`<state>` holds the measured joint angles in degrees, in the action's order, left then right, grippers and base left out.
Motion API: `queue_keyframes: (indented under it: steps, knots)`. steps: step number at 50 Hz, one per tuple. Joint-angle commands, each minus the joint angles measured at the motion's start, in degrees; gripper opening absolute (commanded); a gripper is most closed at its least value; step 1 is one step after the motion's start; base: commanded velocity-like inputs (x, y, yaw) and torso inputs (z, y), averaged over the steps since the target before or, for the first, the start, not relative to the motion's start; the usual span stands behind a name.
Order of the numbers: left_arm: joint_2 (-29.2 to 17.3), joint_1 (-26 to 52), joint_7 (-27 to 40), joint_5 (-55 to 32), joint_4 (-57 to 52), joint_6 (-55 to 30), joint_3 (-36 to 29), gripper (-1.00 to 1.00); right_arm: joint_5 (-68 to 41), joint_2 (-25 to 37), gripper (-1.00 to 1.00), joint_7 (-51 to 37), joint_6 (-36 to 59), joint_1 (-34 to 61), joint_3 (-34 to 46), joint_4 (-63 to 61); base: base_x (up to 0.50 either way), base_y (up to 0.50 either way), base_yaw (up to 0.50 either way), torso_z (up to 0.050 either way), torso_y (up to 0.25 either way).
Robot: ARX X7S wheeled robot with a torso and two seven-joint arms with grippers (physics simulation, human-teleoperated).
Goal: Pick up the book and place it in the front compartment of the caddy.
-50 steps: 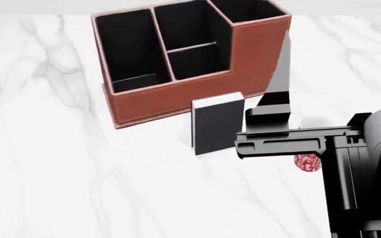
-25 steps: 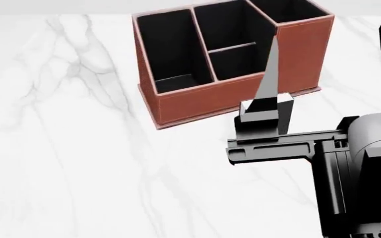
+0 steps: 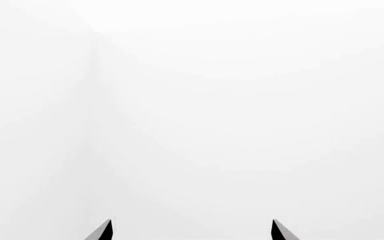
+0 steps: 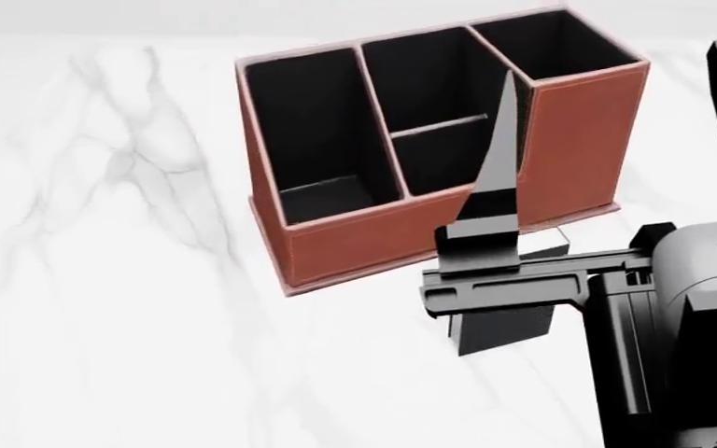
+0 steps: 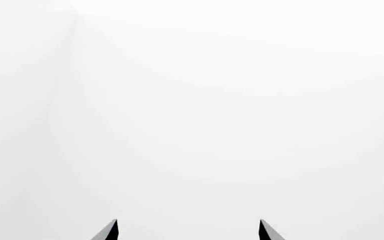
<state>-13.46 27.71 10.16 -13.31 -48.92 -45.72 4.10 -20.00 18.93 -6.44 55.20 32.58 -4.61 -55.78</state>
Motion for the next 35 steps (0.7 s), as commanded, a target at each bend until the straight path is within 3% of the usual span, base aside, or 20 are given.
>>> queue_keyframes:
  steps: [1,35]
  knots:
    - [0.8,0.1,-1.1,0.2,0.2,0.3,1.2,1.0,0.6,-0.7,1.0,0.8,-0.7,-0.4,-1.0,-0.1,0.5,0.0,0.0,0.0,0.0]
    - [0.1,-0.6,0.0,-0.8,0.5,1.0,1.0,1.0,-0.2,0.4,1.0,-0.3,-2.4,-1.5,0.1,0.1,0.5,0.0,0.0,0.0,0.001]
